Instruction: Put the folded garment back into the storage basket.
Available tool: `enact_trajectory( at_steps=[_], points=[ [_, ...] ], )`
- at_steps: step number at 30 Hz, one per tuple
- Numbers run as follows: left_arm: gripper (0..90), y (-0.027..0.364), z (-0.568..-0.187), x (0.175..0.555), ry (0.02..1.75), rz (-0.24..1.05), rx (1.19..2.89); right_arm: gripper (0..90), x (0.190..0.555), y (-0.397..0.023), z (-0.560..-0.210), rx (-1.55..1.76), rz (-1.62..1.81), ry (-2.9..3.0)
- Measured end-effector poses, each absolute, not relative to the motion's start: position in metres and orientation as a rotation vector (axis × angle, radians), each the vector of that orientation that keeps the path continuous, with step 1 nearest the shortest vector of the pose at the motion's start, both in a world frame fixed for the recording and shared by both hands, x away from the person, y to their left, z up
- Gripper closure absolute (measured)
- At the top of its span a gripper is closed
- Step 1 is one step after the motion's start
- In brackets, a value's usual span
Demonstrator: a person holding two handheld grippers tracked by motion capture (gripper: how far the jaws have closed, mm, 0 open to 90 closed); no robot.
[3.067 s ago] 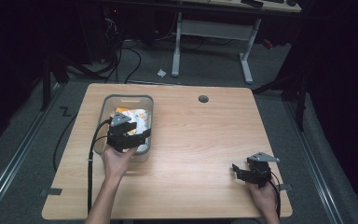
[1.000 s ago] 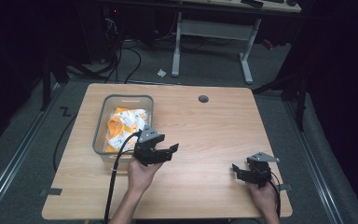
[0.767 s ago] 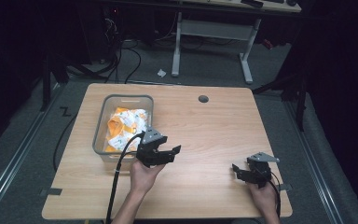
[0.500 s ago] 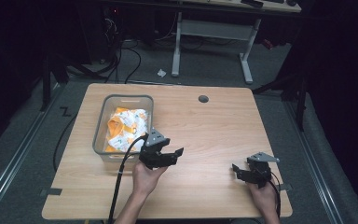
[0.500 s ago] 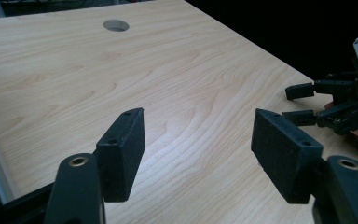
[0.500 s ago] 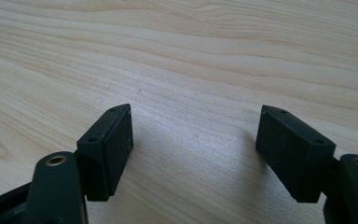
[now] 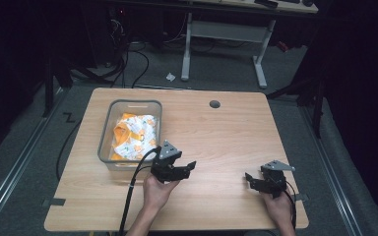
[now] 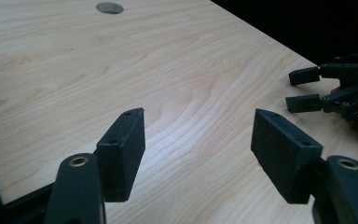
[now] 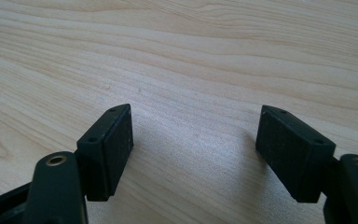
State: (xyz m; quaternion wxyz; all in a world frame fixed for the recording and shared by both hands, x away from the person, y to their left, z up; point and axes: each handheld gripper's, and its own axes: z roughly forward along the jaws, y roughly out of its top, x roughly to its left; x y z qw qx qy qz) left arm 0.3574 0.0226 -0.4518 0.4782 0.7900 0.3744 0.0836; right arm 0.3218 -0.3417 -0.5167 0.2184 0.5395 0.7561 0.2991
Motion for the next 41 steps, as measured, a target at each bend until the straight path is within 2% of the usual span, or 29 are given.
enact_trajectory(
  at_steps=[19,24,33,34,41],
  points=[
    [35.3,0.01,-0.485,0.351,0.951,0.241,2.03,27.8,0.322,-0.342,-0.517,1.493,0.828,2.093],
    [35.3,0.008,-0.496,0.351,0.978,0.306,2.057,27.8,0.322,-0.342,-0.517,1.496,0.828,2.092],
    [31.9,0.006,-0.522,0.359,1.071,0.404,2.128,27.8,0.322,-0.342,-0.517,1.494,0.828,2.092],
    [29.0,0.008,-0.524,0.359,1.067,0.397,2.113,27.8,0.322,-0.342,-0.517,1.492,0.827,2.094],
    [27.8,0.008,-0.524,0.359,1.075,0.402,2.111,27.7,0.322,-0.342,-0.517,1.493,0.828,2.093]
  ],
)
